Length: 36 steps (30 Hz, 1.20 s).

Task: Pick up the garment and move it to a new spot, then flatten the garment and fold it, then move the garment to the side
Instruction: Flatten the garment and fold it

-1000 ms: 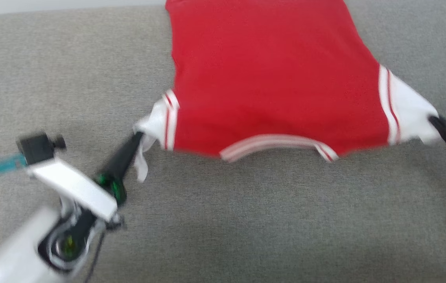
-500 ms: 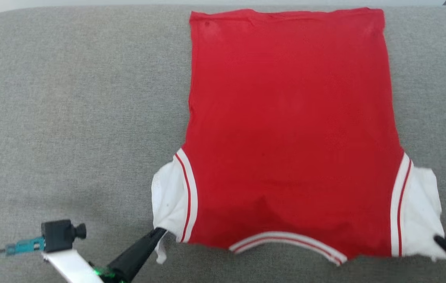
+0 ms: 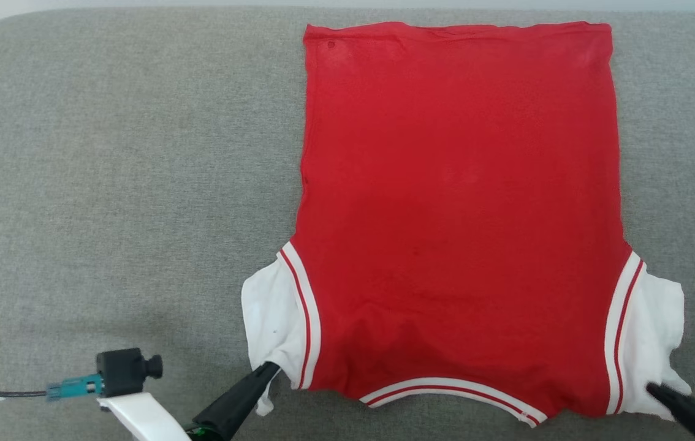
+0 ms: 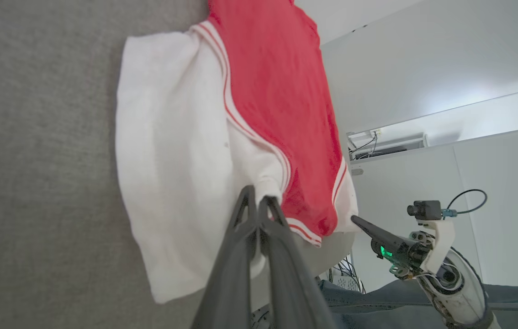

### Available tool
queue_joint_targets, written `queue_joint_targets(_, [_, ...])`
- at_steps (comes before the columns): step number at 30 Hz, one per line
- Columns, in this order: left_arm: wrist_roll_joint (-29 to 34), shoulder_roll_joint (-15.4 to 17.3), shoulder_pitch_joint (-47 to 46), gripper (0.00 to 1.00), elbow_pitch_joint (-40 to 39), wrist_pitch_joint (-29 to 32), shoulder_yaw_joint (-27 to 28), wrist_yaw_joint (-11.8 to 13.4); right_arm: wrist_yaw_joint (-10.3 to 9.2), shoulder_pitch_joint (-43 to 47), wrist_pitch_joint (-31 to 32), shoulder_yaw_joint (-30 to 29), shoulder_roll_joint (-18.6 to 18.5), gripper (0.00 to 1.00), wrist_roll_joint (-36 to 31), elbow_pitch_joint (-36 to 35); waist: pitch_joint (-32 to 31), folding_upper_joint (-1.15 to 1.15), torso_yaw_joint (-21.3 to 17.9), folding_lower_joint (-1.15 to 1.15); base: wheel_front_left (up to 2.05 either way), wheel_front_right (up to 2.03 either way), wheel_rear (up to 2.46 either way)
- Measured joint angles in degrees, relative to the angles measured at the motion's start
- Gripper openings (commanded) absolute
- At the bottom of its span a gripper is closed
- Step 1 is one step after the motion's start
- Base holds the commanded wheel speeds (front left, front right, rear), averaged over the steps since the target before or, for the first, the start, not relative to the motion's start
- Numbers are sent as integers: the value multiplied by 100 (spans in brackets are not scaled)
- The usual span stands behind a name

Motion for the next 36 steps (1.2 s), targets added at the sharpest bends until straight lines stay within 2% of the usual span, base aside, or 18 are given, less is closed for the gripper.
queue_joint_targets(6, [186, -278, -113, 0, 595, 77, -172, 0, 0, -460, 413, 358, 354, 0, -976, 812, 37, 0, 59, 0, 0, 0, 0])
queue_joint_targets(11, [223, -449, -144, 0, 694, 16, -230, 0, 1, -694, 445, 398, 641, 0, -1365, 1004, 74, 0, 81, 0, 0, 0, 0])
queue_joint_targets(12, [226, -457, -149, 0, 703, 12, -232, 0, 1, -724, 434, 376, 659, 13, -1435, 983, 83, 0, 81, 0, 0, 0, 0])
queue_joint_targets(13, [231, -468, -155, 0, 706, 9, -236, 0, 2, -750, 388, 330, 672, 49, -1512, 938, 92, 0, 81, 0, 0, 0, 0])
queue_joint_targets(14, [248, -475, -174, 0, 702, 10, -247, 0, 4, -779, 328, 269, 659, 100, -1633, 864, 101, 0, 86, 0, 0, 0, 0])
queue_joint_targets(17, [303, -467, -238, 0, 665, 3, -265, 0, 0, -875, 301, -226, 542, 100, -1798, 452, 126, 0, 125, 0, 0, 0, 0])
queue_joint_targets(21, [424, -476, -272, 0, 524, -79, -302, 0, 1, -882, 797, -1188, 278, 100, -1838, -285, 146, 0, 202, 0, 0, 0, 0])
queue_joint_targets(23, [459, -493, -308, 0, 480, -99, -332, 0, -1, -1061, 1149, -1669, 219, 100, -1863, -397, 165, 0, 256, 0, 0, 0, 0])
queue_joint_targets(26, [546, -556, -371, 0, 404, -118, -414, 0, 0, -1769, 1645, -2061, 144, 100, -2095, -347, 226, 0, 350, 0, 0, 0, 0])
queue_joint_targets(28, [614, -633, -461, 0, 352, -140, -471, 0, 0, -2506, 1890, -2027, 241, 100, -2254, -132, 306, 0, 409, 0, 0, 0, 0])
queue_joint_targets(32, [737, -790, -704, 0, 290, -151, -588, 0, 0, -4097, 2158, -1492, 371, 100, -2877, 694, 542, 0, 546, 0, 0, 0, 0])
queue_joint_targets(33, [737, -790, -704, 0, 290, -151, -588, 0, 0, -4097, 2158, -1492, 371, 100, -2877, 694, 542, 0, 546, 0, 0, 0, 0])
queue_joint_targets(34, [809, -875, -829, 0, 275, -163, -636, 0, 0, -4788, 2317, -1198, 389, 100, -3329, 1256, 684, 0, 633, 0, 0, 0, 0])
queue_joint_targets(36, [810, -907, -888, 0, 278, -182, -643, 0, 0, -5116, 2362, -1059, 371, 100, -3576, 1523, 764, 0, 675, 0, 0, 0, 0])
